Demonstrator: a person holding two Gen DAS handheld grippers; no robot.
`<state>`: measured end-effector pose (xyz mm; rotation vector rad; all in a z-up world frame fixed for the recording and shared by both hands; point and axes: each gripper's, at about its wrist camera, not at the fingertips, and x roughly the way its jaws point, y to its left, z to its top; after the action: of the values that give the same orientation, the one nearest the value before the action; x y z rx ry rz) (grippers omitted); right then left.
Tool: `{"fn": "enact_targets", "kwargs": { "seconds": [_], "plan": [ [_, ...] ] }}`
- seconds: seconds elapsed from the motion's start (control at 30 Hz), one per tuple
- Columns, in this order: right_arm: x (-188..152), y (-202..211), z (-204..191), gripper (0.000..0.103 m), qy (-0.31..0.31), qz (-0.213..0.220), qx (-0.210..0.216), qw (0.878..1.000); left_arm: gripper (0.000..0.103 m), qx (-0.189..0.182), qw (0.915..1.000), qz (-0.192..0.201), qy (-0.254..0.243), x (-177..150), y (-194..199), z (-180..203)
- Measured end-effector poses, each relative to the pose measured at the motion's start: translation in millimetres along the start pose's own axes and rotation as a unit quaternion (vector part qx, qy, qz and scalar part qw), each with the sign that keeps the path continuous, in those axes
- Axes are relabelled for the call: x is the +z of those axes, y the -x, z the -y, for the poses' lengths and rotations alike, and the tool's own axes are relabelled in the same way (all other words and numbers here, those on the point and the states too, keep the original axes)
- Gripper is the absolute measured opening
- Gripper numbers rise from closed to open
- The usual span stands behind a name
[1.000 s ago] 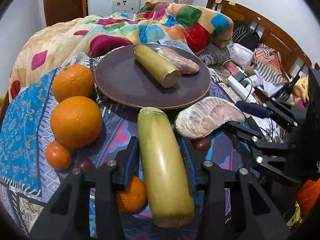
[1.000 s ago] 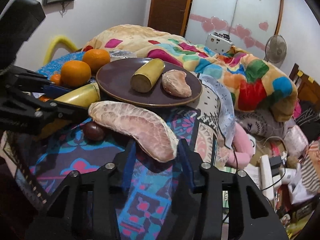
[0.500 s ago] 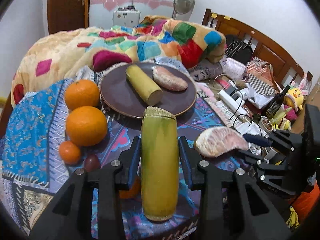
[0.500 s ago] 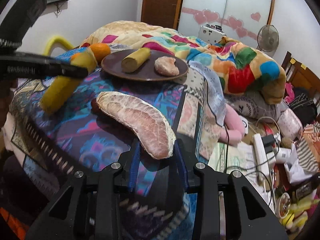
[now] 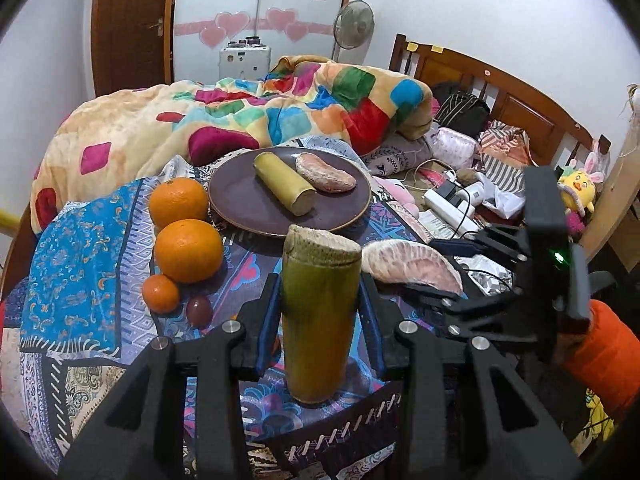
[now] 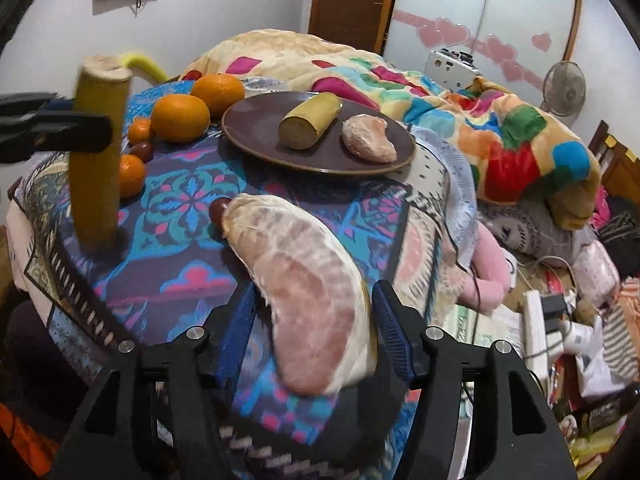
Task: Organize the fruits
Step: 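Lift the yellow cylinder with left gripper while right grasps the pomelo segment, then carry both held fruits to the purple plate and lower them beside the others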
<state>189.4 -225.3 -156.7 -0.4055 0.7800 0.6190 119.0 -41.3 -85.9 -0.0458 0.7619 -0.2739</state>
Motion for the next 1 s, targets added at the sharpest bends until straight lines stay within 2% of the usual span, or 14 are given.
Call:
{"fn": "enact_targets", "kwargs": {
  "seconds": [0.07, 0.13, 0.17, 0.43, 0.8, 1.0],
  "plan": [
    [4, -5, 4, 0.056, -0.013, -0.002, 0.021, 1.0, 0.037, -0.001, 1.0, 0.002, 0.002, 0, 0, -1],
    [3, -5, 7, 0.048, -0.026, 0.002, 0.03, 0.999, 0.037, -0.001, 1.0, 0.005, 0.004, 0, 1, -3],
    [2, -4, 7, 0.048, -0.029, 0.004, 0.031, 0.999, 0.037, -0.001, 1.0, 0.007, 0.005, 0, 1, -3],
    [4, 12, -2, 0.047, -0.029, 0.039, 0.007, 0.999, 0.037, -0.001, 0.9997, 0.023, 0.009, 10, 5, -5],
    [42, 33, 15, 0.047, -0.065, 0.109, -0.021, 0.992, 0.037, 0.01, 0.9983, 0.056, 0.008, 46, 10, -12],
    [60, 28, 21, 0.047, -0.077, 0.127, -0.02, 0.989, 0.037, 0.017, 0.998, 0.061, 0.01, 63, -2, -23]
  ]
}}
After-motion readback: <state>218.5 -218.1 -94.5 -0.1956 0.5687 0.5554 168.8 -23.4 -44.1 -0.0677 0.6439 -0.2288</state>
